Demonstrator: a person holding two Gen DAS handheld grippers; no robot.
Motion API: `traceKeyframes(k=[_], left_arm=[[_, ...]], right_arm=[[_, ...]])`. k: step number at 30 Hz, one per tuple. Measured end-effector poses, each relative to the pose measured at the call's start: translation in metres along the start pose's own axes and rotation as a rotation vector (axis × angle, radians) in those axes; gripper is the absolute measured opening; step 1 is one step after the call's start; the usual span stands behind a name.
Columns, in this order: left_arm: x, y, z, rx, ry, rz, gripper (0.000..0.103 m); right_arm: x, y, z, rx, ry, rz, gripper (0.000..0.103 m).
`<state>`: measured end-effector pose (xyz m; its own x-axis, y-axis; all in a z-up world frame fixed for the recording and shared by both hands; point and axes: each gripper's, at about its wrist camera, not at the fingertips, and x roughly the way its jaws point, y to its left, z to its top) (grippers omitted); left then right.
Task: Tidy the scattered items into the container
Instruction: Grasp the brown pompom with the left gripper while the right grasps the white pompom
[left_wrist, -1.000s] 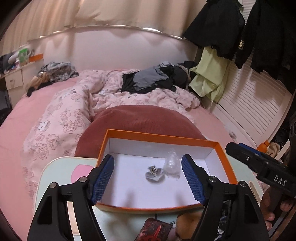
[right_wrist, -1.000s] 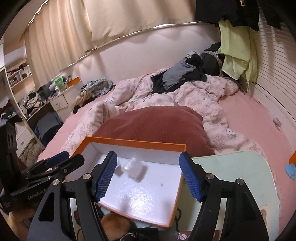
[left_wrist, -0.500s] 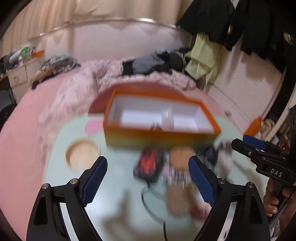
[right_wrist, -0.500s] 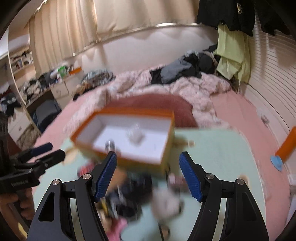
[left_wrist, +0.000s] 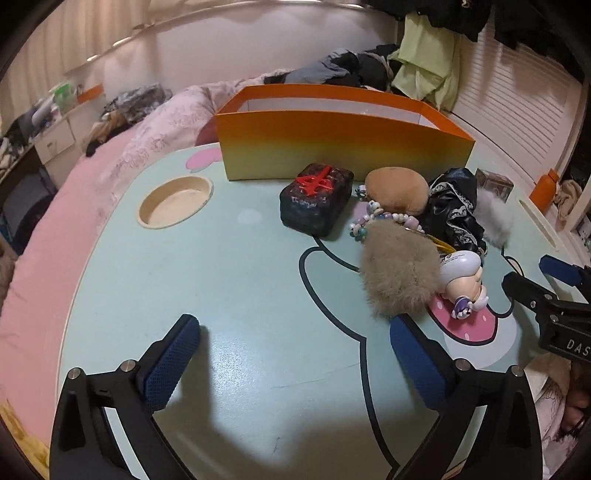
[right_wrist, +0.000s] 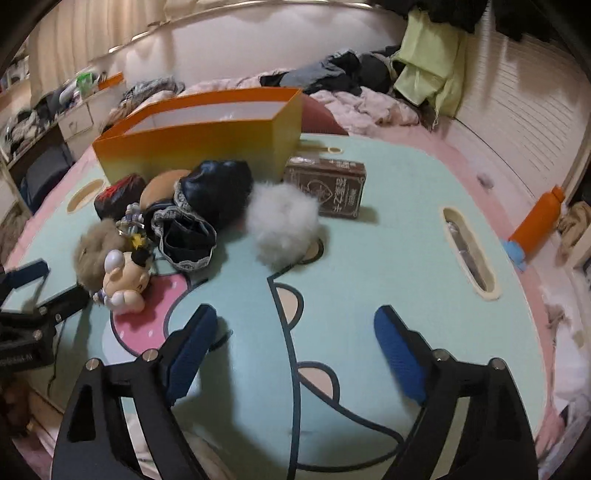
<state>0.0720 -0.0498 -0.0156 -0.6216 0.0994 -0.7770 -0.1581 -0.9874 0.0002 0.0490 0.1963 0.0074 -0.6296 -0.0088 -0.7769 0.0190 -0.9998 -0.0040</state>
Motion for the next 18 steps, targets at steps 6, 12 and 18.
traceKeyframes(k=[6, 12, 18], left_arm=[[-0.002, 0.001, -0.001, -0.003, -0.009, -0.013, 0.102], [-0.019, 0.003, 0.009, -0.041, -0.096, -0.07, 0.1], [-0.016, -0.002, 0.037, -0.071, -0.116, -0.171, 0.076]], right_arm=[[0.002, -0.005, 0.002, 0.006, -0.013, -0.001, 0.089], [-0.002, -0.002, -0.005, -0.005, -0.016, 0.022, 0.089], [-0.01, -0.001, 0.019, -0.027, -0.082, 0.034, 0.089]])
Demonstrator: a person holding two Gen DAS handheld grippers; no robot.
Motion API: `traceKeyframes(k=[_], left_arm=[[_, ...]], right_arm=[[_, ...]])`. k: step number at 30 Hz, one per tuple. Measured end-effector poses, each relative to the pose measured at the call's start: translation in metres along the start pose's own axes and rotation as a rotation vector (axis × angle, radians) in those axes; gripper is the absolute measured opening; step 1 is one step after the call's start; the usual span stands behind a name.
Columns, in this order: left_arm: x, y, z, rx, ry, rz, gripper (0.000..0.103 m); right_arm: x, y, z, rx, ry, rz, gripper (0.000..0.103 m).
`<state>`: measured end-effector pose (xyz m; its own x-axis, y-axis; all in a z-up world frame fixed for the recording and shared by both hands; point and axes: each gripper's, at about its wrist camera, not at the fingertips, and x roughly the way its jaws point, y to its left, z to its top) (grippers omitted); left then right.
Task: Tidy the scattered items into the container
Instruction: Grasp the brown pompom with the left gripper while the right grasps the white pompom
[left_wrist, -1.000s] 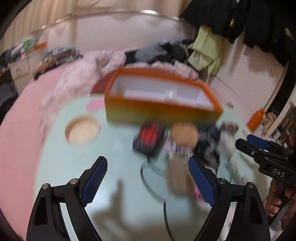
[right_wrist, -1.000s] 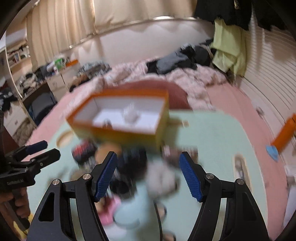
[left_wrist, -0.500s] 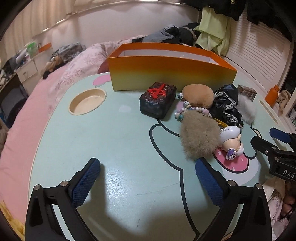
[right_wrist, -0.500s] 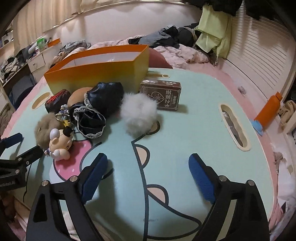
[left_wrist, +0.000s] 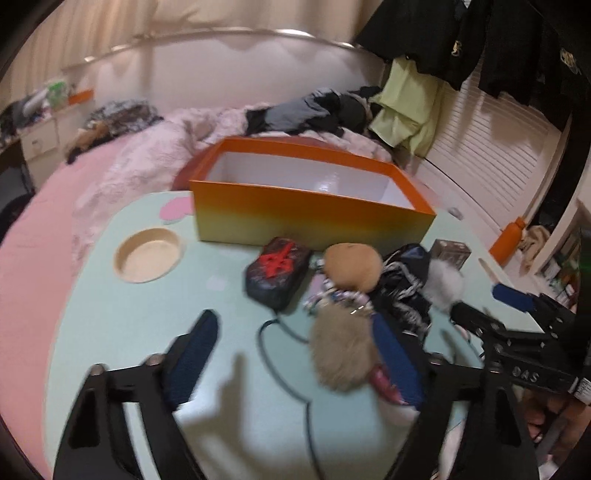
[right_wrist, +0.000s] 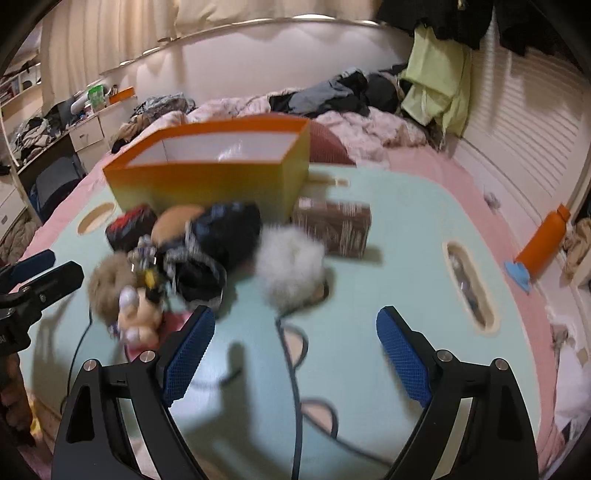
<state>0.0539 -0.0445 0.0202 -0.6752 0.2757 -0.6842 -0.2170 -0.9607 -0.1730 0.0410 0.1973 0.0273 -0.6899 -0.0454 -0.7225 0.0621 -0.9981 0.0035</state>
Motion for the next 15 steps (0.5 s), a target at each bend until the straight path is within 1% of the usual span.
traceKeyframes(k=[1, 3, 4, 5, 6, 7, 8, 9, 10, 11, 12, 13, 14, 15], left_arm=[[0.005, -0.003, 0.003, 0.0, 0.015, -0.019, 0.072], [0.015, -0.008, 0.006, 0.005, 0.044, -0.045, 0.067], [0.02, -0.01, 0.006, 0.007, 0.059, -0.055, 0.062], [0.025, -0.012, 0.004, 0.007, 0.079, -0.066, 0.052], [0.029, -0.013, 0.001, 0.004, 0.098, -0.078, 0.048], [0.032, -0.012, -0.001, -0.008, 0.113, -0.1, 0.037], [0.035, -0.011, -0.004, -0.019, 0.137, -0.114, 0.032], [0.032, -0.011, -0.007, -0.016, 0.124, -0.114, 0.032], [0.031, -0.011, -0.008, -0.01, 0.124, -0.108, 0.032], [0.028, -0.01, -0.01, -0.006, 0.125, -0.11, 0.03], [0.026, -0.007, -0.012, -0.01, 0.123, -0.113, 0.029], [0.023, -0.005, -0.013, -0.015, 0.123, -0.112, 0.027], [0.019, -0.003, -0.013, -0.02, 0.121, -0.115, 0.026], [0.016, -0.001, -0.012, -0.022, 0.115, -0.12, 0.026]], right_arm=[[0.001, -0.001, 0.007, 0.003, -0.007, -0.004, 0.089], [0.004, -0.003, 0.018, 0.016, -0.013, 0.003, 0.089], [0.006, -0.005, 0.022, 0.024, -0.015, 0.011, 0.089], [0.008, -0.006, 0.028, 0.033, -0.012, 0.018, 0.088], [0.009, -0.006, 0.031, 0.036, -0.008, 0.021, 0.085], [0.012, -0.007, 0.034, 0.038, 0.001, 0.026, 0.082], [0.016, -0.007, 0.036, 0.039, 0.014, 0.033, 0.076], [0.02, -0.007, 0.035, 0.039, 0.029, 0.039, 0.066], [0.026, -0.006, 0.033, 0.039, 0.056, 0.05, 0.06], [0.033, -0.005, 0.03, 0.04, 0.094, 0.069, 0.048], [0.04, -0.005, 0.025, 0.038, 0.129, 0.089, 0.042], [0.038, -0.002, 0.023, 0.016, 0.103, 0.071, 0.036], [0.04, 0.002, 0.02, -0.012, 0.111, 0.064, 0.032], [0.039, 0.001, 0.019, -0.009, 0.101, 0.074, 0.032]])
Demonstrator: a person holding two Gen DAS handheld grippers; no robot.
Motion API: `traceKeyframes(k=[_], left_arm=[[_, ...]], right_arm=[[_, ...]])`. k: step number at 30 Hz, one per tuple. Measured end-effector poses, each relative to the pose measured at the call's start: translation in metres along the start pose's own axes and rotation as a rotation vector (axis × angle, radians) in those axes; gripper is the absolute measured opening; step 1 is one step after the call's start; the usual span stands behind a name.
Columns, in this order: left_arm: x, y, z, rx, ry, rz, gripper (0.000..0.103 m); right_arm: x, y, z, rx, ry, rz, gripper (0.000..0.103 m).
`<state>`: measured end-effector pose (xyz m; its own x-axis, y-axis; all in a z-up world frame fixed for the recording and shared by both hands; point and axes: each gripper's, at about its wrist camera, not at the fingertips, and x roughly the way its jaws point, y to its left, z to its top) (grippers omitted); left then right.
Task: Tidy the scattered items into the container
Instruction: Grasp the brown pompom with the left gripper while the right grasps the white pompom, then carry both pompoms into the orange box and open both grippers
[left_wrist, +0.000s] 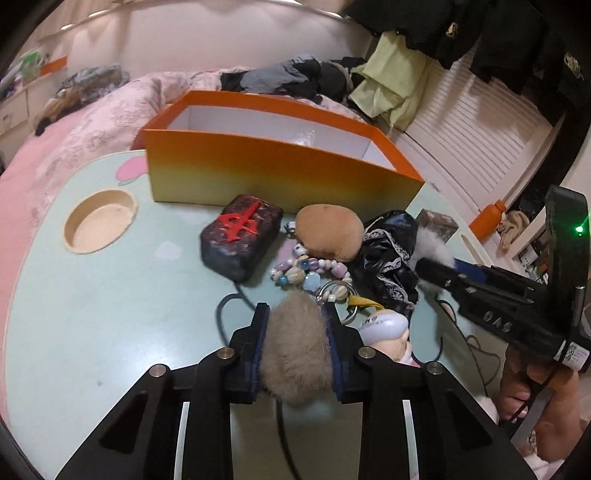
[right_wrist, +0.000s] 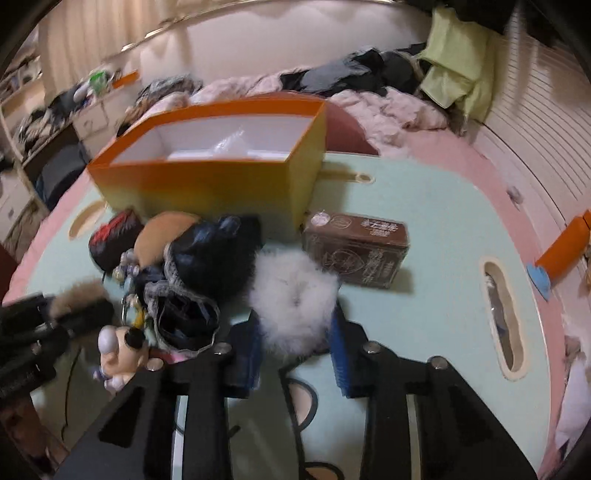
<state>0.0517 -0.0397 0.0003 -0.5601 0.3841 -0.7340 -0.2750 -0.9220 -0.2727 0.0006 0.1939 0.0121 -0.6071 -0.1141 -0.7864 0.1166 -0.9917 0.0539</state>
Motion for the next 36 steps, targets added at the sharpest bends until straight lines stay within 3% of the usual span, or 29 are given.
traceKeyframes(k=[4, 8, 12, 16, 21, 23, 24, 26, 30, 36], left_arm=[[-0.029, 0.002, 0.008, 0.01, -0.066, 0.0, 0.026], [-0.049, -0.001, 0.039, 0.026, -0.142, -0.014, 0.026], [-0.061, -0.007, 0.085, 0.059, -0.237, -0.026, 0.026], [-0.055, -0.009, 0.127, 0.065, -0.283, -0.028, 0.026], [-0.013, 0.004, 0.164, 0.023, -0.259, -0.005, 0.031], [0.014, 0.015, 0.17, -0.012, -0.196, 0.001, 0.06], [0.025, 0.022, 0.171, -0.038, -0.176, 0.0, 0.063], [0.041, 0.035, 0.169, -0.081, -0.142, -0.001, 0.064], [0.051, 0.049, 0.163, -0.119, -0.12, -0.002, 0.064], [0.04, 0.053, 0.159, -0.129, -0.132, 0.003, 0.064]], right_arm=[[-0.019, -0.002, -0.001, 0.015, -0.081, 0.044, 0.032], [-0.043, -0.001, 0.009, 0.006, -0.162, 0.07, 0.032], [-0.058, 0.007, 0.045, -0.029, -0.228, 0.095, 0.032], [-0.062, 0.018, 0.079, -0.061, -0.295, 0.109, 0.032], [-0.039, 0.028, 0.113, -0.057, -0.301, 0.141, 0.032], [-0.023, 0.027, 0.12, -0.042, -0.279, 0.152, 0.033], [-0.011, 0.025, 0.124, -0.034, -0.259, 0.155, 0.036], [0.012, 0.023, 0.128, -0.016, -0.211, 0.149, 0.043], [0.033, 0.007, 0.127, 0.086, -0.179, 0.134, 0.071], [0.029, -0.01, 0.128, 0.148, -0.194, 0.139, 0.071]])
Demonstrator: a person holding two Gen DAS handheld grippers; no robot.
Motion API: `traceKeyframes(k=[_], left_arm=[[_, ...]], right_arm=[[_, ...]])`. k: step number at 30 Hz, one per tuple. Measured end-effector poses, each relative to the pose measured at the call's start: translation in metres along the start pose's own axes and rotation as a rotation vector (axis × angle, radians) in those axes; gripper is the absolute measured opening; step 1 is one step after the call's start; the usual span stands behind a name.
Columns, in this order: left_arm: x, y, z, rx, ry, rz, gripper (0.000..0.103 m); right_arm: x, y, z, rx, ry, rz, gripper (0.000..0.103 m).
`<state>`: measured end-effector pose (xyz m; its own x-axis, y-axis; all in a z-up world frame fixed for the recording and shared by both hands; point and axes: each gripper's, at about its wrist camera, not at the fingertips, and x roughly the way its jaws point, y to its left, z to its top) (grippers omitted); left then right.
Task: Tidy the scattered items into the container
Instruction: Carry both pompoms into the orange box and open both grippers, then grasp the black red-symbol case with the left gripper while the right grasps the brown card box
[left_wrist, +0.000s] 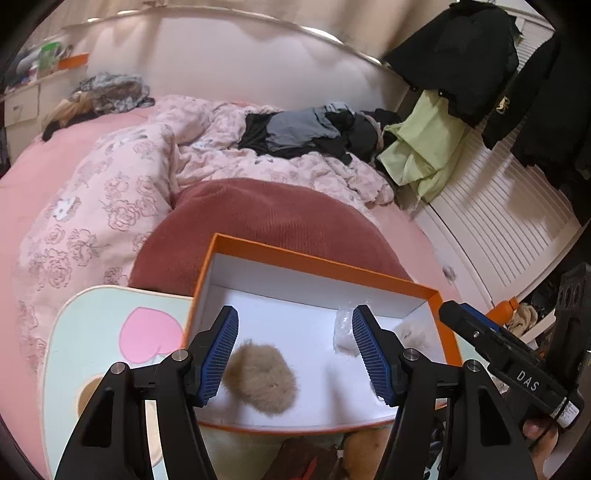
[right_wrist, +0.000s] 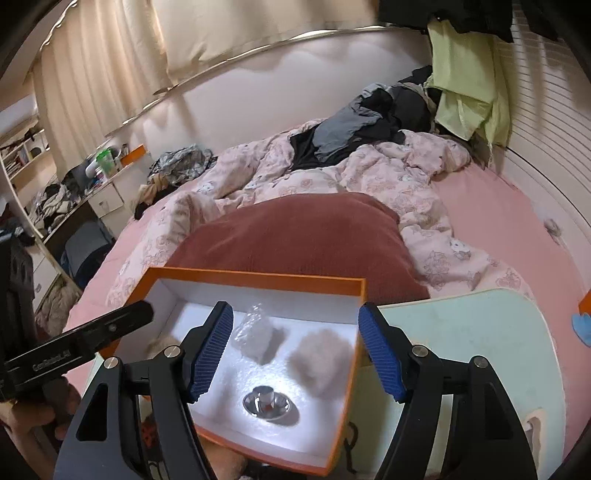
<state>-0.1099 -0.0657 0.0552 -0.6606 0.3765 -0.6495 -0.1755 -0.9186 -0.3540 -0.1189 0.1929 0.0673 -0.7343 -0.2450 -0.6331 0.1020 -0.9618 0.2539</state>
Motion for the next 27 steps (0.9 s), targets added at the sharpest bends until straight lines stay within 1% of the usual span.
traceKeyframes(k=[1, 5, 7, 10, 15, 19, 22, 23, 24, 25, 26, 27], left_arm=[[-0.005, -0.001, -0.001, 0.005, -0.008, 0.004, 0.065], [-0.032, -0.011, -0.008, 0.058, -0.046, 0.038, 0.078], [-0.045, -0.015, -0.016, 0.095, -0.052, 0.053, 0.08], [-0.06, -0.022, -0.04, 0.136, -0.026, 0.082, 0.082], [-0.068, -0.024, -0.088, 0.15, 0.054, 0.092, 0.083], [-0.06, -0.019, -0.127, 0.147, 0.121, 0.142, 0.083], [-0.053, -0.015, -0.144, 0.135, 0.154, 0.181, 0.083], [-0.052, -0.015, -0.149, 0.139, 0.152, 0.195, 0.085], [-0.052, -0.018, -0.153, 0.17, 0.139, 0.228, 0.089], [-0.049, -0.02, -0.156, 0.194, 0.154, 0.261, 0.097], [-0.046, -0.023, -0.16, 0.218, 0.165, 0.288, 0.103], [-0.046, -0.025, -0.162, 0.227, 0.163, 0.289, 0.103]], right_arm=[[-0.001, -0.001, 0.003, 0.002, -0.004, 0.0, 0.071], [-0.022, 0.002, 0.003, -0.011, -0.035, -0.012, 0.071], [-0.036, 0.005, 0.0, -0.032, -0.053, -0.027, 0.071], [-0.056, 0.008, -0.016, -0.065, -0.05, -0.045, 0.071], [-0.079, 0.013, -0.065, -0.118, 0.022, -0.086, 0.071], [-0.08, 0.013, -0.102, -0.139, 0.091, -0.129, 0.071], [-0.08, 0.01, -0.121, -0.143, 0.115, -0.173, 0.071], [-0.079, 0.008, -0.127, -0.141, 0.124, -0.184, 0.071], [-0.078, 0.007, -0.132, -0.137, 0.133, -0.198, 0.071], [-0.076, 0.005, -0.136, -0.132, 0.143, -0.213, 0.071], [-0.074, 0.002, -0.14, -0.124, 0.158, -0.231, 0.071], [-0.069, -0.001, -0.145, -0.111, 0.184, -0.253, 0.079]])
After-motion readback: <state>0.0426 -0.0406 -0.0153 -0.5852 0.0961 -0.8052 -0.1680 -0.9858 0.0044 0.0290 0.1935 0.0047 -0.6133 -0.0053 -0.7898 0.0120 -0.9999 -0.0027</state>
